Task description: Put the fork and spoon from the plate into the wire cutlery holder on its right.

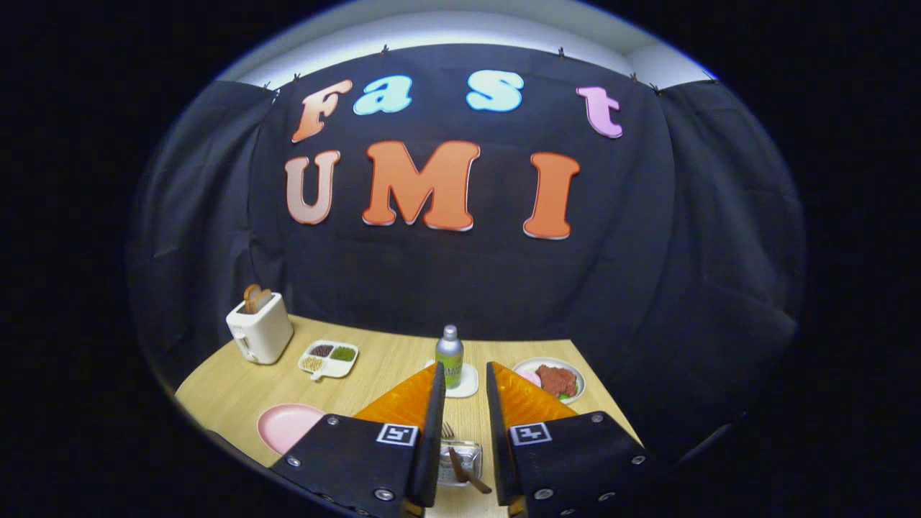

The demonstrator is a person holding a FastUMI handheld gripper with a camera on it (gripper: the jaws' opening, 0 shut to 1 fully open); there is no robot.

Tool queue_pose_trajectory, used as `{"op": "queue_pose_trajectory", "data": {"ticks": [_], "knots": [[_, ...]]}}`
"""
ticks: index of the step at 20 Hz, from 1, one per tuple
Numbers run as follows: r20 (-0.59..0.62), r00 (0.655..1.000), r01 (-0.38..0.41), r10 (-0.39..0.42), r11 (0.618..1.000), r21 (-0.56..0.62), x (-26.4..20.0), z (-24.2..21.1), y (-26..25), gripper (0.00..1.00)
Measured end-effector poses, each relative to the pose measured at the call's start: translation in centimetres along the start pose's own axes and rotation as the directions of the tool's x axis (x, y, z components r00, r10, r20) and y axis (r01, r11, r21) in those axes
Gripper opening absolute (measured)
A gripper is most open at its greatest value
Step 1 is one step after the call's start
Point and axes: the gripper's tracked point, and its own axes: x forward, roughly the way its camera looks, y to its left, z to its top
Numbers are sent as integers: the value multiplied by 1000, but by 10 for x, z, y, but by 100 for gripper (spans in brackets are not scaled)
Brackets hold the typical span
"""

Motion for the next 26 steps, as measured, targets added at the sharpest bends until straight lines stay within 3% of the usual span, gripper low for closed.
{"op": "queue_pose_trajectory", "data": {"ticks": [1, 4, 8, 19, 26], "knots": [[30, 1000, 3, -3, 1000, 3, -2, 13, 0, 37], [110, 994, -20, 18, 1000, 16, -7, 46, 6, 65], [216, 976, -41, 39, 999, 1, -18, 87, 14, 84], [450, 890, -73, 73, 997, -17, -55, 165, 33, 93], [471, 877, -112, 99, 994, -1, -57, 165, 48, 96]]}}
